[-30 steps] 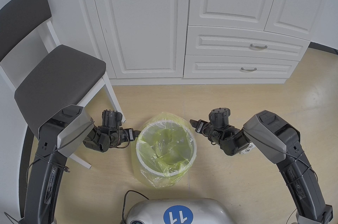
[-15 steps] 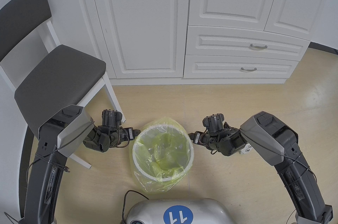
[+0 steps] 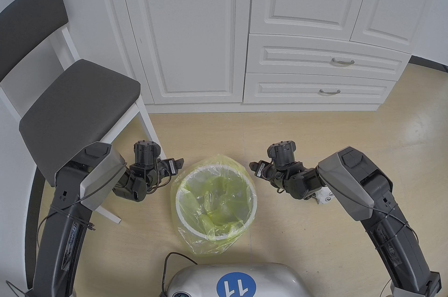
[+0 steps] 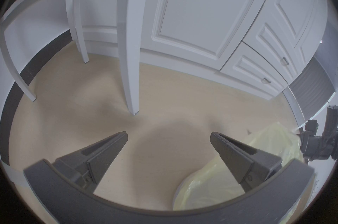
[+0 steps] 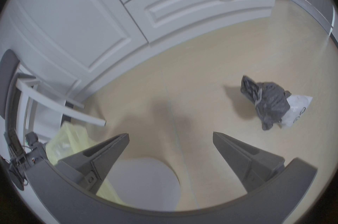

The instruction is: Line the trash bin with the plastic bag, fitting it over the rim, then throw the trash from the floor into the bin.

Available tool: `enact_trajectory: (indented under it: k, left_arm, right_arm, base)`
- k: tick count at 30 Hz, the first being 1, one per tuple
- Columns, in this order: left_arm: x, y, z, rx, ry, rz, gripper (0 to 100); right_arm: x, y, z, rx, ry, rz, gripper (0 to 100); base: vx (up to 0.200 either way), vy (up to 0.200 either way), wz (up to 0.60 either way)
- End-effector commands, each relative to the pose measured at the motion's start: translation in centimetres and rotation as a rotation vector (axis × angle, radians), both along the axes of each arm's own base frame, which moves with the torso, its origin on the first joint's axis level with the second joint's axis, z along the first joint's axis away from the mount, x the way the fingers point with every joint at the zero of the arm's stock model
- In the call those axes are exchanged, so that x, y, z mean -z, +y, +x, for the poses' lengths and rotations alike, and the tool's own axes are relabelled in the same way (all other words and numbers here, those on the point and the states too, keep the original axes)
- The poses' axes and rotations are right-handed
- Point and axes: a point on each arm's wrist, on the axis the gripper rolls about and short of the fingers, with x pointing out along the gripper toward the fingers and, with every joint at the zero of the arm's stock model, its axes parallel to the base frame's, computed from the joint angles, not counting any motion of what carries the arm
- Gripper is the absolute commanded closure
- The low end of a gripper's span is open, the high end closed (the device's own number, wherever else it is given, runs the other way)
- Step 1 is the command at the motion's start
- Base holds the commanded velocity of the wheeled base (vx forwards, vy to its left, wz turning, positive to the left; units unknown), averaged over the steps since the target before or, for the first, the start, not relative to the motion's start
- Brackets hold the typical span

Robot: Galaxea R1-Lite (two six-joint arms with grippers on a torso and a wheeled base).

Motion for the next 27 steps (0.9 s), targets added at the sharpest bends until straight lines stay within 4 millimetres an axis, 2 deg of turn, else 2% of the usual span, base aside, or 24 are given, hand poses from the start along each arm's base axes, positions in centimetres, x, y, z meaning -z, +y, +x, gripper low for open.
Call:
enact_trajectory:
  k: [1,6,9,13,16,18,22,26,27]
  left_arm:
    - [0.7,-0.2,0.1,-0.004,-0.025,-0.013,0]
    - [0.9,0.1,-0.5,0.011,-0.024,-0.011,0]
    - [0.5,1.0,-1.0,0.024,0.057,0.01,0]
    - [-0.7,3.6,-1.3,0.01,0.18,0.085,0]
    - [-0.5,4.9,-1.4,0.021,0.216,0.116,0]
    - [-0.5,5.0,-1.4,0.038,0.213,0.115,0]
    - [-0.6,5.0,-1.1,0.209,0.175,0.138,0]
    - [-0.5,6.6,0.3,0.327,0.085,0.25,0]
    - [-0.8,7.6,1.2,0.35,0.042,0.286,0]
  right_arm:
    - [1.0,0.0,0.2,0.014,-0.035,0.015,0]
    - [1.4,-0.3,-0.1,0.008,-0.013,-0.005,0]
    - [1.5,-0.9,0.1,0.019,0.008,-0.017,0]
    - [1.6,-1.4,0.2,0.029,0.033,-0.026,0]
    - [1.5,-1.4,0.2,0.03,0.035,-0.024,0]
    - [1.6,-1.4,0.2,0.032,0.037,-0.022,0]
    - [1.5,-1.4,0.2,0.038,0.038,-0.019,0]
    - [1.5,-1.6,0.3,0.043,0.038,-0.018,0]
    - [1.5,-1.7,0.3,0.047,0.037,-0.02,0]
  base:
    - [0.0,0.0,0.0]
    - [0.0,0.0,0.0]
    - [0.0,0.0,0.0]
    - [0.0,0.0,0.0]
    - [0.0,0.0,0.0]
    - [0.0,0.0,0.0]
    - [0.0,0.0,0.0]
    - [0.0,0.0,0.0]
    - [0.0,0.0,0.0]
